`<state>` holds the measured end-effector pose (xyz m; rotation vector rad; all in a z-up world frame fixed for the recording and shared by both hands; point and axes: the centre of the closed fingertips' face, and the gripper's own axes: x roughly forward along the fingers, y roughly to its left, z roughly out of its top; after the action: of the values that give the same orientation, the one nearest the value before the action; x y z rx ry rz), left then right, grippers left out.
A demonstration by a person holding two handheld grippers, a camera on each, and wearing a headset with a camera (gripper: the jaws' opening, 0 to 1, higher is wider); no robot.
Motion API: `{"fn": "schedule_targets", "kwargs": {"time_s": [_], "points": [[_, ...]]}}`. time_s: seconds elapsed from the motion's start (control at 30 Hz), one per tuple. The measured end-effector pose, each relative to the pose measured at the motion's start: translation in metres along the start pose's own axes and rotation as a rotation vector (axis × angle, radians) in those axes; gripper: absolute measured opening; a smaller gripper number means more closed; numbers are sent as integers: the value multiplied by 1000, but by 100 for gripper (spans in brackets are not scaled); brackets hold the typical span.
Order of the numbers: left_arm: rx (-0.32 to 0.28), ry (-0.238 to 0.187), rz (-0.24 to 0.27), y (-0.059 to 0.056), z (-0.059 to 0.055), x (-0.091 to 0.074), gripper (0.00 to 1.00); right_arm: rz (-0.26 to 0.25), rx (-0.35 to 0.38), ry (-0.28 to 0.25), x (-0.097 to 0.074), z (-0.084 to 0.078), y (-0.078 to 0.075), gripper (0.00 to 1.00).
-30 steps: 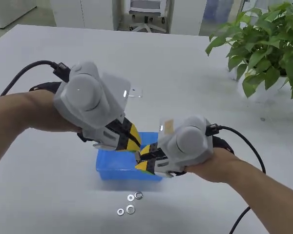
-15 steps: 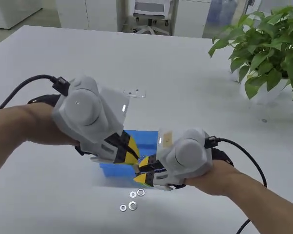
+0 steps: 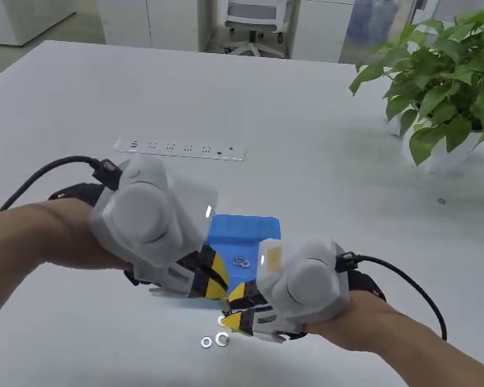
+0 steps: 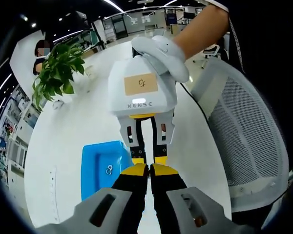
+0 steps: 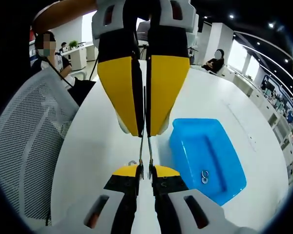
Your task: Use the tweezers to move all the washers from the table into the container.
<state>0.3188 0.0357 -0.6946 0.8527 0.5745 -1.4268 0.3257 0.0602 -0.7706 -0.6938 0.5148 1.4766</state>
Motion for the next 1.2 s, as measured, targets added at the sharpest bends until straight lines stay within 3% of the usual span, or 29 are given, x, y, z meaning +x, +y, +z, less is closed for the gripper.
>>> {"fn": "schedule_targets", "kwargs": {"time_s": [0.47, 1.0, 1.2], "points": [[-29, 12, -11, -13, -12, 9, 6, 32, 20, -4, 12, -5, 15, 12], [-46, 25, -23, -20, -20, 18, 6, 54, 33, 1, 21, -9, 22, 13], [-51, 12, -13, -15, -18, 20, 6, 49, 38, 2, 20, -10, 20, 13]]}}
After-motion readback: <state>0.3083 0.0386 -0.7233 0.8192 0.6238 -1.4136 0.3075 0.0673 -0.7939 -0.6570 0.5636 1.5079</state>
